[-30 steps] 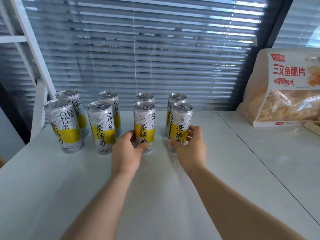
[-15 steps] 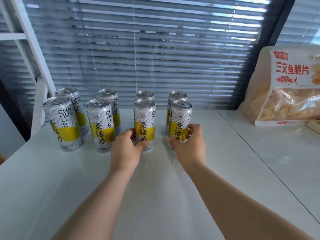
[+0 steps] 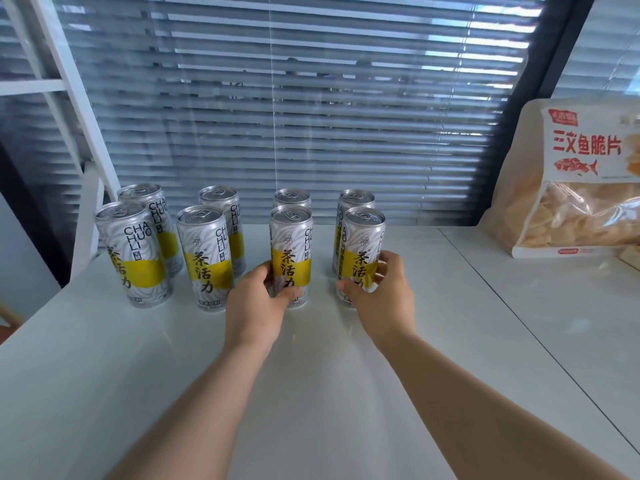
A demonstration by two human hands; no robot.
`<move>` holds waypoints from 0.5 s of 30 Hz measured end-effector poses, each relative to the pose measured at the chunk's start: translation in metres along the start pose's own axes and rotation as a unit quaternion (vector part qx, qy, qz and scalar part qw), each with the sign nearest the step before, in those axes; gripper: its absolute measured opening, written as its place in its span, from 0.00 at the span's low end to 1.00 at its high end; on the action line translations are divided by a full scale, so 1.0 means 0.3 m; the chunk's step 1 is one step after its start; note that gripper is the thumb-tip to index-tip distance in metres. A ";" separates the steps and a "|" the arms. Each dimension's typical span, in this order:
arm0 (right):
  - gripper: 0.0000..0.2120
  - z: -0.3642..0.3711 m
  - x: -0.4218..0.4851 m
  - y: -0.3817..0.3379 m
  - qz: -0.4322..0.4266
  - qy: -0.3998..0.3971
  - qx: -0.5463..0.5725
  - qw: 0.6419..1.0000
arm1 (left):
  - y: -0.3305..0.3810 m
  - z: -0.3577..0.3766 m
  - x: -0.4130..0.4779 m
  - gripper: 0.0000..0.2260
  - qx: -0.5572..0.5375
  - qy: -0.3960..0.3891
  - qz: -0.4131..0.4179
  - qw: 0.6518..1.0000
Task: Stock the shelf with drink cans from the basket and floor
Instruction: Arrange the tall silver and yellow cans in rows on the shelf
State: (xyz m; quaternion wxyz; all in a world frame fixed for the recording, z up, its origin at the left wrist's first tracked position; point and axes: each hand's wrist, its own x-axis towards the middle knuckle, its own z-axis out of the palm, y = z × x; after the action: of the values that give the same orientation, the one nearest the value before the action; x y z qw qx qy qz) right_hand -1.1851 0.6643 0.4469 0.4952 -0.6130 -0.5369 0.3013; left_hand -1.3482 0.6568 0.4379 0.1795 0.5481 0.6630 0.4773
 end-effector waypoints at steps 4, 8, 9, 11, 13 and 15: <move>0.42 -0.025 -0.014 0.011 0.025 -0.019 -0.024 0.999 | 0.015 -0.005 -0.008 0.17 0.006 -0.001 -0.006 1.000; 0.40 -0.064 -0.053 0.017 0.032 -0.032 -0.032 0.998 | 0.029 -0.013 -0.034 0.23 0.000 -0.008 -0.032 0.999; 0.37 -0.072 -0.063 0.015 0.028 -0.026 -0.036 0.999 | 0.033 -0.018 -0.044 0.24 0.002 -0.010 -0.038 0.999; 0.30 -0.088 -0.089 -0.001 0.025 -0.004 -0.034 0.999 | 0.046 -0.036 -0.069 0.25 0.004 -0.008 -0.045 0.999; 0.22 -0.107 -0.122 -0.028 0.031 0.017 -0.026 0.999 | 0.061 -0.059 -0.102 0.25 0.000 0.003 -0.052 0.999; 0.17 -0.133 -0.174 -0.058 0.039 0.032 -0.019 0.999 | 0.086 -0.092 -0.152 0.23 0.000 0.017 -0.055 0.998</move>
State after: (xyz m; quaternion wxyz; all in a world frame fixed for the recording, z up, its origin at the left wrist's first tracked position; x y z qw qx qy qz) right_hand -1.1681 0.6018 0.4677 0.4881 -0.6520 -0.5024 0.2902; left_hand -1.3396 0.6025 0.4596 0.1942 0.5026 0.6953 0.4756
